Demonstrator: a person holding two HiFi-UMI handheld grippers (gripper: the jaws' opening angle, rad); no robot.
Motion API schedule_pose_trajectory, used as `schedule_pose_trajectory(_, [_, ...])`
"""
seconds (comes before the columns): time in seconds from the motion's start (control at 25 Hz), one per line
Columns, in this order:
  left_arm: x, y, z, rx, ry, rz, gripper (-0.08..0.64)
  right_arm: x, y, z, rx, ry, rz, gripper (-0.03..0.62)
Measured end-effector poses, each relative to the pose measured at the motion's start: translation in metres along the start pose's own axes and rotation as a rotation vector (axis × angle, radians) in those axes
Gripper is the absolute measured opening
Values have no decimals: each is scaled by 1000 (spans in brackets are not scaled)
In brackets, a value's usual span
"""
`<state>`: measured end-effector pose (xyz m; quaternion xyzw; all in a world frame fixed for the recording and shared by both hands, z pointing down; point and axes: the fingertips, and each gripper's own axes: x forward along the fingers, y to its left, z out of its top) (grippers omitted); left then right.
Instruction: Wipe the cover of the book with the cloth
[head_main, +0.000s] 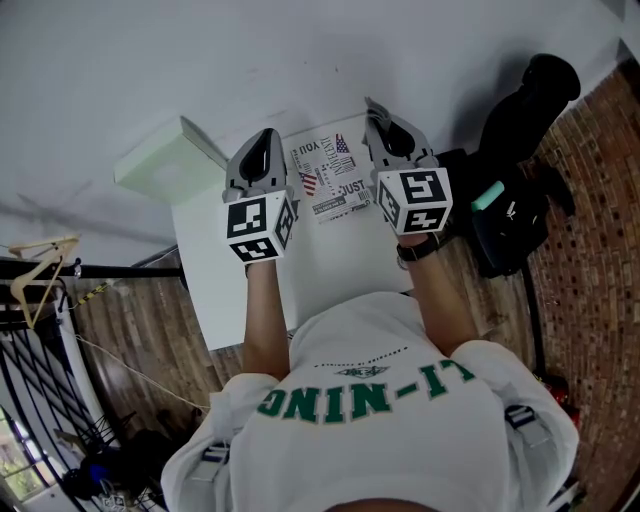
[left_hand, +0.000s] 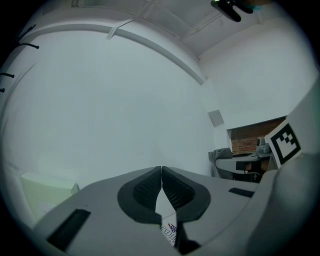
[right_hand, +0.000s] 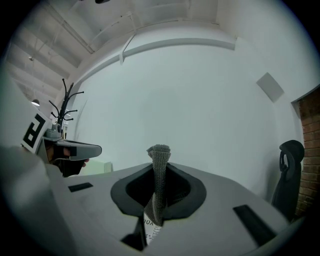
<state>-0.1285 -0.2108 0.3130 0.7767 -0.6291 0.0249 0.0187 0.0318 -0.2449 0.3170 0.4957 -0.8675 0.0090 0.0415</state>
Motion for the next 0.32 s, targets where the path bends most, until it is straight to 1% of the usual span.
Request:
schedule_pose_trajectory(0.16, [3,-1,-8,-1,15,-5,8,-3,-7,-9,-6,23,1,36])
schedule_pose_trajectory(0.32, [5,9,-21,20,42,11,8,2,-6,-18,-15,50,58,35])
